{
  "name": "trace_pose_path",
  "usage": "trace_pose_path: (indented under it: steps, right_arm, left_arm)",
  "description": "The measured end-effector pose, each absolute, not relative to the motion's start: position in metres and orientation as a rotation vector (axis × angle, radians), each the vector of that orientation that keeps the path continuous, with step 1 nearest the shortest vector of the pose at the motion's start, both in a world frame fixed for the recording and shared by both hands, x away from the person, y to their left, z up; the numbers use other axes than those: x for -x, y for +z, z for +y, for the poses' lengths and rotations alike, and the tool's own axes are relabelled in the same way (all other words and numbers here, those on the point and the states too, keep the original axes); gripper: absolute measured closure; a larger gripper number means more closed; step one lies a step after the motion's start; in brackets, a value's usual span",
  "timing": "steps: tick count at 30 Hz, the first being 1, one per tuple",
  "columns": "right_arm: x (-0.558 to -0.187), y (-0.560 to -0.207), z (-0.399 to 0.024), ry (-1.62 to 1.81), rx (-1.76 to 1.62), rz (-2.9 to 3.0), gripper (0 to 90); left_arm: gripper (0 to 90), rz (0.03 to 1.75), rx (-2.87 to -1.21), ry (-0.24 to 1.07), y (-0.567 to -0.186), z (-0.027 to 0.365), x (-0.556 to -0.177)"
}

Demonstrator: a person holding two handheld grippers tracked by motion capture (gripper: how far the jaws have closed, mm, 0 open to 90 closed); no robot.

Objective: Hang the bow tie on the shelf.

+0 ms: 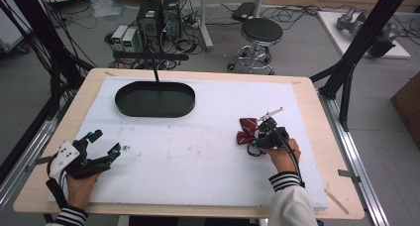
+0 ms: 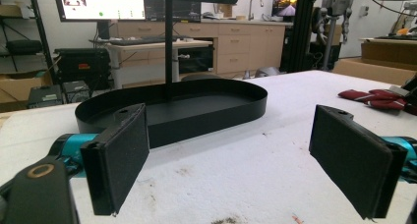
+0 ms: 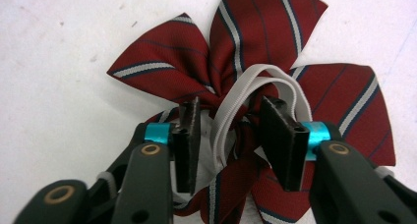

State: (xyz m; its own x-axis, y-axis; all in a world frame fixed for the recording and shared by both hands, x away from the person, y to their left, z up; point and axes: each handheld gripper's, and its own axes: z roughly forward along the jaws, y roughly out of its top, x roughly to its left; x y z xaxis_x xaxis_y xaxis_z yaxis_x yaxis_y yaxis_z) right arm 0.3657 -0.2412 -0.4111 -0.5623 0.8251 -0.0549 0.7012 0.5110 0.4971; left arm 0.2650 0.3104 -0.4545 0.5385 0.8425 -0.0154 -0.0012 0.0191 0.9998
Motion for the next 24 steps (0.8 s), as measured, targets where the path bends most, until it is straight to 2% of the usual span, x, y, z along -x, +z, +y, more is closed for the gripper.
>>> trace_pose_path:
  steps: [8, 24]
  right_arm:
    - [-0.365, -0.409, -0.241, 0.580, -1.275, 2.463, 84.4]
    - [-0.360, -0.401, -0.251, 0.775, -1.298, 2.389, 85.3]
  left_arm:
    - [15.6, 0.787, -1.406, 0.771, -0.454, 0.310, -0.265]
    - [15.6, 0.785, -1.409, 0.772, -0.454, 0.310, -0.265]
